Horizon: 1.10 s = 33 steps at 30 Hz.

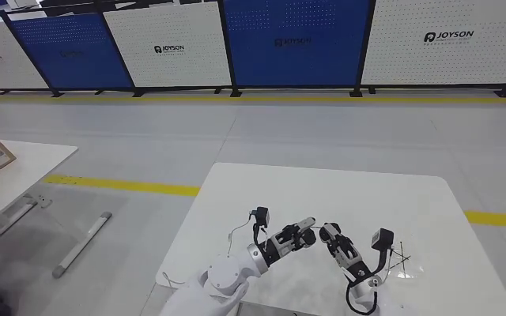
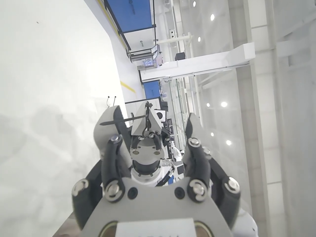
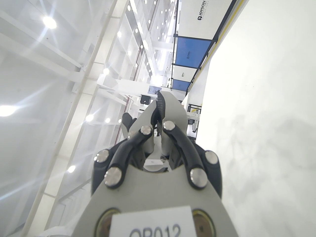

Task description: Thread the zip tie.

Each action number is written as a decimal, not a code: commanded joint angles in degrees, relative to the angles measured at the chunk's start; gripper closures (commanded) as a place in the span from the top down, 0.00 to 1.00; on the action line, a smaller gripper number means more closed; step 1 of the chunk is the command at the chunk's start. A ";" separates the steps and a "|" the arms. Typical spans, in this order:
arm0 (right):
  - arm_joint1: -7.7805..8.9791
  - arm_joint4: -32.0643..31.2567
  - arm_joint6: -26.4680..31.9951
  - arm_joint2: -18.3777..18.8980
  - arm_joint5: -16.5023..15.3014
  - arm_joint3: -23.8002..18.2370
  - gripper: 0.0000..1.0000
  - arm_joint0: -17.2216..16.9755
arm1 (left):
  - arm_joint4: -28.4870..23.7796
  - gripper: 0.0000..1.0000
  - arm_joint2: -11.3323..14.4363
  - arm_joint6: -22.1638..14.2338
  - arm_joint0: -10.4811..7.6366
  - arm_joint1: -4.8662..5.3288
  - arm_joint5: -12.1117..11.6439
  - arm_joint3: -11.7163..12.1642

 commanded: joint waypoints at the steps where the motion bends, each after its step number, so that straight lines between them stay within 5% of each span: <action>1: -0.06 -0.05 0.08 0.05 0.06 0.11 0.00 0.00 | 0.05 0.19 -0.05 -0.16 -0.02 0.02 -0.02 -0.06; 12: -0.37 -0.41 0.22 0.40 0.44 0.28 0.00 -0.08 | 0.46 0.22 0.26 -0.19 -0.65 -0.07 0.18 0.76; 19: -0.61 -0.91 0.08 0.42 0.77 0.13 0.00 -0.02 | 0.96 0.04 0.01 0.04 -0.46 0.01 0.31 0.62; 27: -0.80 -1.49 0.15 0.61 1.00 -0.06 0.00 -0.18 | 1.06 0.00 -0.05 0.17 -0.59 0.01 0.75 0.82; 28: -0.82 -1.55 0.17 0.64 1.01 -0.08 0.00 -0.21 | 1.12 0.09 -0.02 0.19 -0.60 0.01 0.78 0.85; 30: -0.86 -1.67 0.20 0.72 0.94 -0.12 0.00 -0.31 | 1.33 0.45 0.04 0.30 -0.64 0.00 0.89 0.86; 33: -0.91 -1.90 0.31 0.84 0.83 -0.22 0.00 -0.48 | 1.26 0.49 0.07 0.70 -0.67 -0.03 0.98 0.80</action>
